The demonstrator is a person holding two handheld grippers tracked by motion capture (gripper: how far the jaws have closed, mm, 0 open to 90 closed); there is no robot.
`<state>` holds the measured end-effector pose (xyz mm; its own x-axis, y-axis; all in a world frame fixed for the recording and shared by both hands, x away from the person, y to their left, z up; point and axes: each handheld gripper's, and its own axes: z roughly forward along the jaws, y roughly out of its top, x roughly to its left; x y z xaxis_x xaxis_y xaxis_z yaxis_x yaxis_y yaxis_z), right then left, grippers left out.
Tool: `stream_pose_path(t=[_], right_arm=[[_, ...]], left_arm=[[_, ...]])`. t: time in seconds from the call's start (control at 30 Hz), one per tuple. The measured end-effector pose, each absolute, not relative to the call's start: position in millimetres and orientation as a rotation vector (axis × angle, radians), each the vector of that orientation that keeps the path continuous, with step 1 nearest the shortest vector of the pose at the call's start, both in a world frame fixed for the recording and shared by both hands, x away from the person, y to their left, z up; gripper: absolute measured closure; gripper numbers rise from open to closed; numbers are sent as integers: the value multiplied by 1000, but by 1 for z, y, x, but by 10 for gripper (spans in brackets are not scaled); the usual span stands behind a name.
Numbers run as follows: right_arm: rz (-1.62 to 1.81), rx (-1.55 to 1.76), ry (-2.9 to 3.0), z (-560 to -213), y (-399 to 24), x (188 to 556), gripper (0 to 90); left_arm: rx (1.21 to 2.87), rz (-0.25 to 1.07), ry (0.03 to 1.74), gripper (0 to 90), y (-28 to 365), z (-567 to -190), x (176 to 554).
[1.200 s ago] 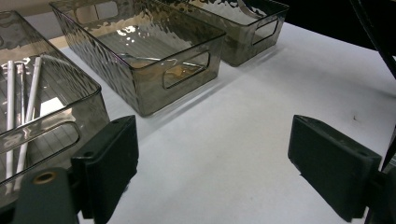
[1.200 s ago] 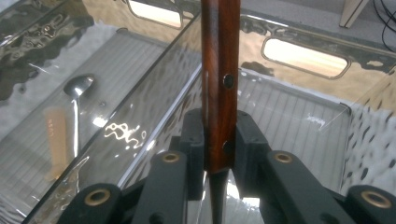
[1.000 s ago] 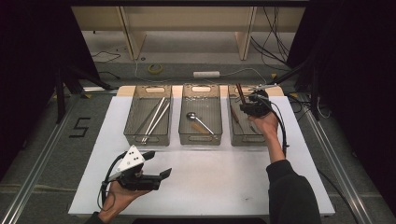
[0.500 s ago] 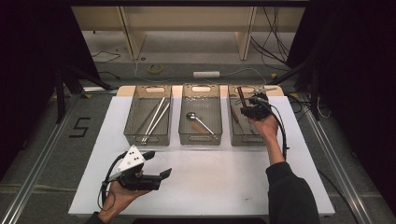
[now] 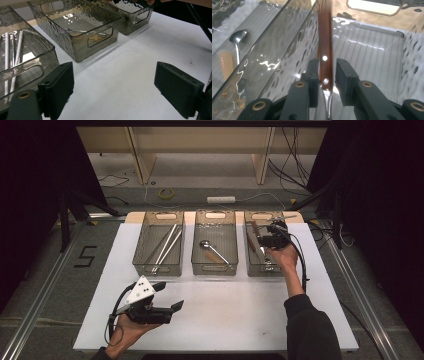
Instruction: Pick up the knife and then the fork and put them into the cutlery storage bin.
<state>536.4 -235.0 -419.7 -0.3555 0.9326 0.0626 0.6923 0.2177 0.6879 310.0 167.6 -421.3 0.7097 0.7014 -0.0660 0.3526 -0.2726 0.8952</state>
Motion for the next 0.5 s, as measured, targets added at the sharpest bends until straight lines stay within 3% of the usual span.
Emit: stream_pose_path(t=[0.5], right_arm=[[1014, 1520, 2141, -407, -241, 528, 483]], left_arm=[[1877, 422, 823, 155, 168, -421, 310]])
